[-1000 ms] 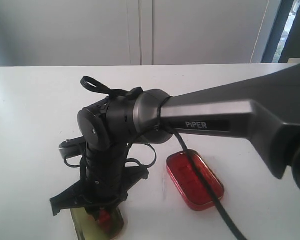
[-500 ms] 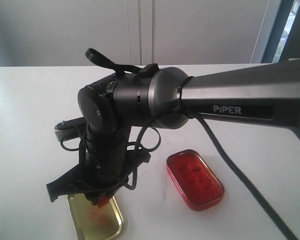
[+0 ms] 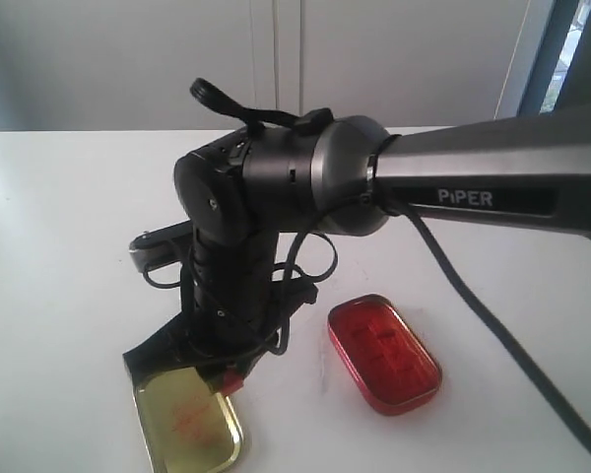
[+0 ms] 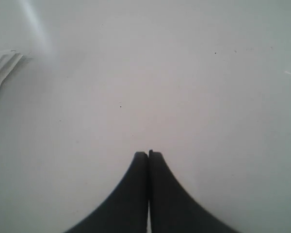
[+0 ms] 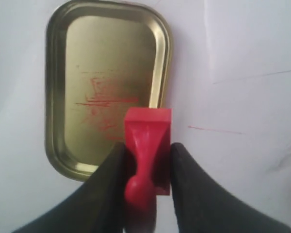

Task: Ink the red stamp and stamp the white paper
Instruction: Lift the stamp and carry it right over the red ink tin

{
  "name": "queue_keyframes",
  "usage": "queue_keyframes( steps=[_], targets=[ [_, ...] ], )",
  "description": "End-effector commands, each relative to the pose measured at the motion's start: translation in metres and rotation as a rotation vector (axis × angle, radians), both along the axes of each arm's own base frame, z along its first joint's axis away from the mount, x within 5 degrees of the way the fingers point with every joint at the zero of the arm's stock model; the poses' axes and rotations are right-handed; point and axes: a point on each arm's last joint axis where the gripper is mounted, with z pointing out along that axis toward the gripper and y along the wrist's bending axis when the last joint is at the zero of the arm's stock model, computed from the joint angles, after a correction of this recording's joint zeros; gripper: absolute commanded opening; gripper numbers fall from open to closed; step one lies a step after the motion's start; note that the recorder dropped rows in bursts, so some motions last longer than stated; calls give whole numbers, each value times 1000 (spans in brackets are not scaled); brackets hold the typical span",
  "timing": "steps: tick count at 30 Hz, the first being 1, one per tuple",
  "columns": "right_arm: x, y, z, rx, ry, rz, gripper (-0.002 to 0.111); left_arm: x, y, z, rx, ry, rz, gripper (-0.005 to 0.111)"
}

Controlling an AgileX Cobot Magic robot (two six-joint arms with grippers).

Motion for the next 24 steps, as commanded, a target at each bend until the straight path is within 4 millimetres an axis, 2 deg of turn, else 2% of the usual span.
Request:
queue_keyframes(
  steps=[1,13,24],
  targets=[
    [8,-16,10,14,-10,-6,0,0,-1,0,-12,-4,-5,0],
    [14,-88,14,4,-11,-113,0,0,-1,0,-12,-4,-5,0],
    [19,-142,11,-19,-3,-189,0,0,-1,0,-12,-4,-5,0]
  ],
)
